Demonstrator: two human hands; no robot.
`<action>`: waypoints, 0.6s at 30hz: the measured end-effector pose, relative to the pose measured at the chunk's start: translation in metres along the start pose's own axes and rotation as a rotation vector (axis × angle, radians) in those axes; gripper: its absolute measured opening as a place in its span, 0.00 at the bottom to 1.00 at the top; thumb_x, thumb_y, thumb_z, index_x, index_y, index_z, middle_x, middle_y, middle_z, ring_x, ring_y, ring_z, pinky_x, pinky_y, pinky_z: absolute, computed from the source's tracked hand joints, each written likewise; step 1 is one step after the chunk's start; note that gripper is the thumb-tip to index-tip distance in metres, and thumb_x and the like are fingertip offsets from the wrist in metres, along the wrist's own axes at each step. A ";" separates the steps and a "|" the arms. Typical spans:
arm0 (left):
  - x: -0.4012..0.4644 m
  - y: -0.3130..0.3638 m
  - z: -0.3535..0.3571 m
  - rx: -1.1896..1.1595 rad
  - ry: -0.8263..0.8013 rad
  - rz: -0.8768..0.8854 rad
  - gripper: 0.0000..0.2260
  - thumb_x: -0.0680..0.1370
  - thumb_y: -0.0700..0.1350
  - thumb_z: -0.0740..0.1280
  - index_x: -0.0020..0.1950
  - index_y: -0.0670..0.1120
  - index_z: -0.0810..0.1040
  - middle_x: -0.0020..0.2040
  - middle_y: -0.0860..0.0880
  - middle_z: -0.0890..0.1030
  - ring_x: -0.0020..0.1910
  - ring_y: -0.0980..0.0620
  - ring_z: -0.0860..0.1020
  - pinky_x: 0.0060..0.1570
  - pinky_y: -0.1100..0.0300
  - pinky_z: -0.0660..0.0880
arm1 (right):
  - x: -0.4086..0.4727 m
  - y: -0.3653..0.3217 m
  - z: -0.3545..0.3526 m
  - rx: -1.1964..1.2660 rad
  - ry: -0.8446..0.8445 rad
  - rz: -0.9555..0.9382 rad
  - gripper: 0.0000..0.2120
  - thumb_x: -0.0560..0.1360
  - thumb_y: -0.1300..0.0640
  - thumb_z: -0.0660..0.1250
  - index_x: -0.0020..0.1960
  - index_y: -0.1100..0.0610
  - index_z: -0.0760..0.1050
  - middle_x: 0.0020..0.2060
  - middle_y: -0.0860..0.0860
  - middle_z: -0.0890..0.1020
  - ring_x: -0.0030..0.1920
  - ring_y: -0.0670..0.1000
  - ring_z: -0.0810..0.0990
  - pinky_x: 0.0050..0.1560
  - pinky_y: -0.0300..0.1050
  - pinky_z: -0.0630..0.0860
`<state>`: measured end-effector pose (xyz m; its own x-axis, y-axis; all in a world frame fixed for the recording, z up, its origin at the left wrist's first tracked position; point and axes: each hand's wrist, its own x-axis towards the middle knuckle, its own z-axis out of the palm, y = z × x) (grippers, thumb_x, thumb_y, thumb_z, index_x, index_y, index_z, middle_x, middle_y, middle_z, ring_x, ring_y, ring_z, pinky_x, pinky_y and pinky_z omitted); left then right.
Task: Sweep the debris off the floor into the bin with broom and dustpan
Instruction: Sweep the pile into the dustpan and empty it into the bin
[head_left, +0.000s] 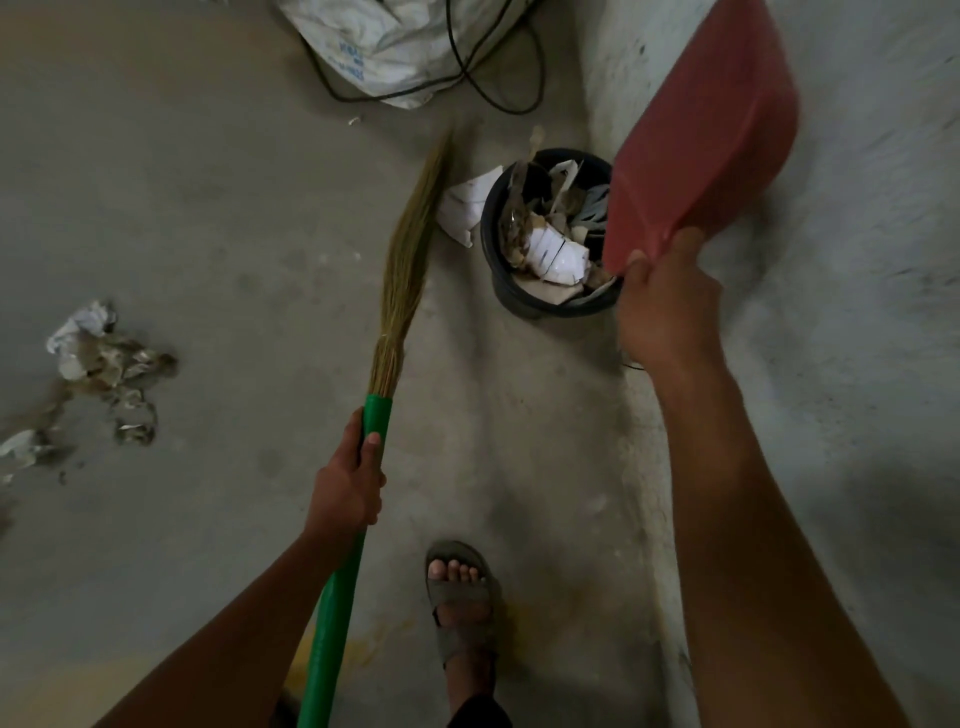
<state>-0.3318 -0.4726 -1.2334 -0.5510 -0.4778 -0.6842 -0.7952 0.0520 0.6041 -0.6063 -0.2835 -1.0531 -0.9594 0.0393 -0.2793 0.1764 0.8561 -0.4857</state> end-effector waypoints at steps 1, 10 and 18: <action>0.001 0.000 0.000 0.000 0.000 0.001 0.25 0.87 0.59 0.56 0.84 0.63 0.56 0.44 0.41 0.81 0.31 0.47 0.78 0.28 0.55 0.78 | 0.001 0.001 0.010 -0.012 -0.009 -0.009 0.17 0.89 0.54 0.56 0.74 0.61 0.62 0.59 0.60 0.77 0.52 0.60 0.78 0.40 0.37 0.63; 0.001 -0.009 0.012 -0.006 -0.010 -0.005 0.25 0.87 0.60 0.56 0.84 0.64 0.56 0.44 0.41 0.81 0.31 0.48 0.78 0.27 0.57 0.77 | 0.046 0.044 0.101 -0.139 -0.232 0.032 0.22 0.88 0.55 0.55 0.79 0.60 0.54 0.64 0.67 0.76 0.60 0.67 0.79 0.51 0.54 0.73; -0.013 -0.017 0.024 -0.025 -0.003 -0.013 0.25 0.87 0.60 0.56 0.84 0.63 0.57 0.44 0.41 0.81 0.30 0.47 0.78 0.27 0.56 0.77 | 0.043 0.044 0.103 -0.084 -0.184 0.062 0.23 0.88 0.56 0.55 0.79 0.58 0.52 0.66 0.67 0.77 0.61 0.67 0.80 0.53 0.54 0.74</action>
<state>-0.3169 -0.4464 -1.2449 -0.5418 -0.4756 -0.6930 -0.7955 0.0242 0.6054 -0.6170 -0.2973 -1.1717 -0.8895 0.0046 -0.4569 0.2070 0.8955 -0.3940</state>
